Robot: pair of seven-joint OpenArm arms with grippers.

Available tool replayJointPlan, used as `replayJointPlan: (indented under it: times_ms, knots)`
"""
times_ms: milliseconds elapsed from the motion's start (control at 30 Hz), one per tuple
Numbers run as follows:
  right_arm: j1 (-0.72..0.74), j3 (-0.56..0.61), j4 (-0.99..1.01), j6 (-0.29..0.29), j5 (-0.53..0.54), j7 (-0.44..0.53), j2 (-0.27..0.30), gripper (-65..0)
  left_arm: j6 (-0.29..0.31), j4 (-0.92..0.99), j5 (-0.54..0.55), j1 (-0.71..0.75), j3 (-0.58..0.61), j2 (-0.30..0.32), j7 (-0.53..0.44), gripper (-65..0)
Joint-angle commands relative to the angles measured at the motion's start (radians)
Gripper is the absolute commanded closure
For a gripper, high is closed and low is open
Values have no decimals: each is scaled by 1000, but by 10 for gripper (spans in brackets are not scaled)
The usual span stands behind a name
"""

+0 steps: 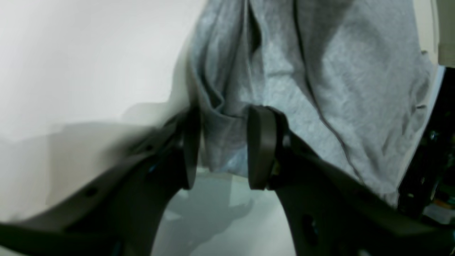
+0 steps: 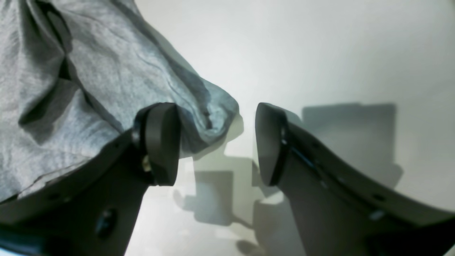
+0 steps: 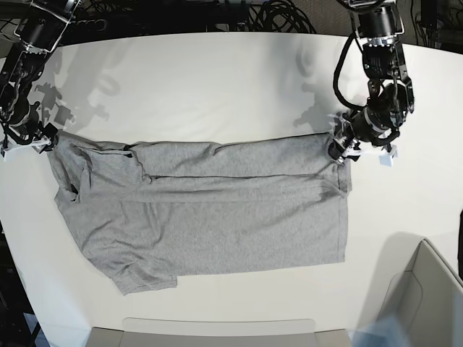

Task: Fold the T-shirt properly
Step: 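Lower both grippers and grasp the folded edge of the shirt again, then drag the folded shirt with both grippers toward the robot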

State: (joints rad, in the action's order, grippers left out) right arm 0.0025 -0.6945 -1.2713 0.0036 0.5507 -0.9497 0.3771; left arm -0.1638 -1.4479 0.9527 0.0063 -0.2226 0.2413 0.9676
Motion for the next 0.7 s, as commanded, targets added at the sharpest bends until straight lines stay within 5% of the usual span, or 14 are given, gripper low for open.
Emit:
replayJointPlan:
  times_ms: [0,200,500,667]
  knots:
    - [17,-4,-14,5,9,14,26,-333,-6,-7,-4,-6,-7,10,11,-255]
    - [17,-4,-14,6,9,14,27,-333,-6,-7,101,-9,-2,17,34,-266]
    - [17,-4,-14,6,9,13,27,-332,-6,80,45,-13,2,16,23,-259]
    - [18,-4,-14,5,9,13,27,-239,-6,85,7,-13,-8,13,23,-150]
